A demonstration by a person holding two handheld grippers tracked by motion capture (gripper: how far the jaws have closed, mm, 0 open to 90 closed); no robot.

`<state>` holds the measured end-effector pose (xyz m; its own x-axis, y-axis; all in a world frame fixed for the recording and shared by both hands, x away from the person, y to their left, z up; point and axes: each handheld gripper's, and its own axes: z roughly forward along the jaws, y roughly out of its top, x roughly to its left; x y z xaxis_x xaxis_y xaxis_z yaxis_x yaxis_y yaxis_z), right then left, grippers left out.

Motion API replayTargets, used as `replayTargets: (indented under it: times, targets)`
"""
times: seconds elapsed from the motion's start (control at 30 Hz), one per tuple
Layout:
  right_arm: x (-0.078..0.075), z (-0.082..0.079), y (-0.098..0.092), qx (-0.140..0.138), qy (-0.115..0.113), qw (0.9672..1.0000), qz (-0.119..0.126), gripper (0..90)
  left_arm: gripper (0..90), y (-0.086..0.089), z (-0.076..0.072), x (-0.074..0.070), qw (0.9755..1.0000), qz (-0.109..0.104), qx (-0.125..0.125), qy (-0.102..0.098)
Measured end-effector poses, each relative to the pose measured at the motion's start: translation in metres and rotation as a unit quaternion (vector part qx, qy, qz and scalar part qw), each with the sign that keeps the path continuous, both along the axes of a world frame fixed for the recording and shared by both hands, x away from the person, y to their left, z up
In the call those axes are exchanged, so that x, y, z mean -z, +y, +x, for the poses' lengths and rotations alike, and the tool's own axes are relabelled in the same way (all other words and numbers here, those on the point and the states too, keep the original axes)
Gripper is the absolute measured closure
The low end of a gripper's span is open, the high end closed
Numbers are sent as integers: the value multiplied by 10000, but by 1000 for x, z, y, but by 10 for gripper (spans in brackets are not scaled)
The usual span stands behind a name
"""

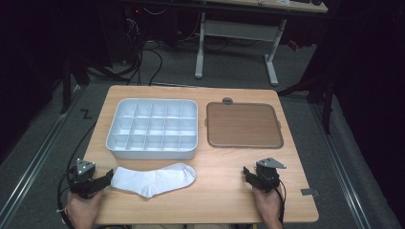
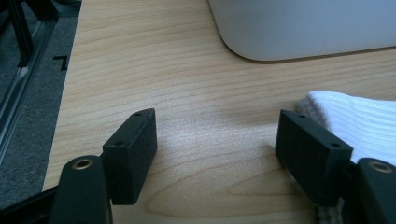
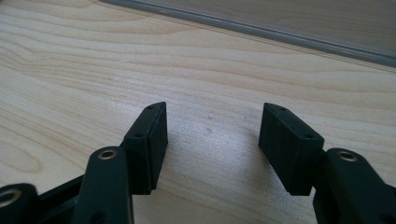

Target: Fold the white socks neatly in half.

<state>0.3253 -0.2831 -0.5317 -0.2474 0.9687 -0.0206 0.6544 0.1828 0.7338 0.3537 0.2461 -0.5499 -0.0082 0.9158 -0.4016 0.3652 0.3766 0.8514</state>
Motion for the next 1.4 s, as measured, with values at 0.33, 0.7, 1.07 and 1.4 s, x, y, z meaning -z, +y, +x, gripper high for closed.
replayTargets:
  times: [0.33, 0.7, 1.07, 1.4]
  targets:
    - [-4, -2, 7, -11, 20, 10000, -53, 496, 301, 10, -5, -6, 9986, -503, 160, -13]
    - [-16, -6, 48, -691, -41, 9975, 103, 576, 295, 3, -20, -34, 9936, -984, 514, -229]
    - [-25, -6, 92, -1484, -35, 9880, 424, 619, 317, -22, -28, -38, 9897, -1102, 905, 121]
    - [-26, 0, 136, -2125, 2, 9759, 501, 619, 354, -27, -26, -24, 9919, -1053, 602, 369]
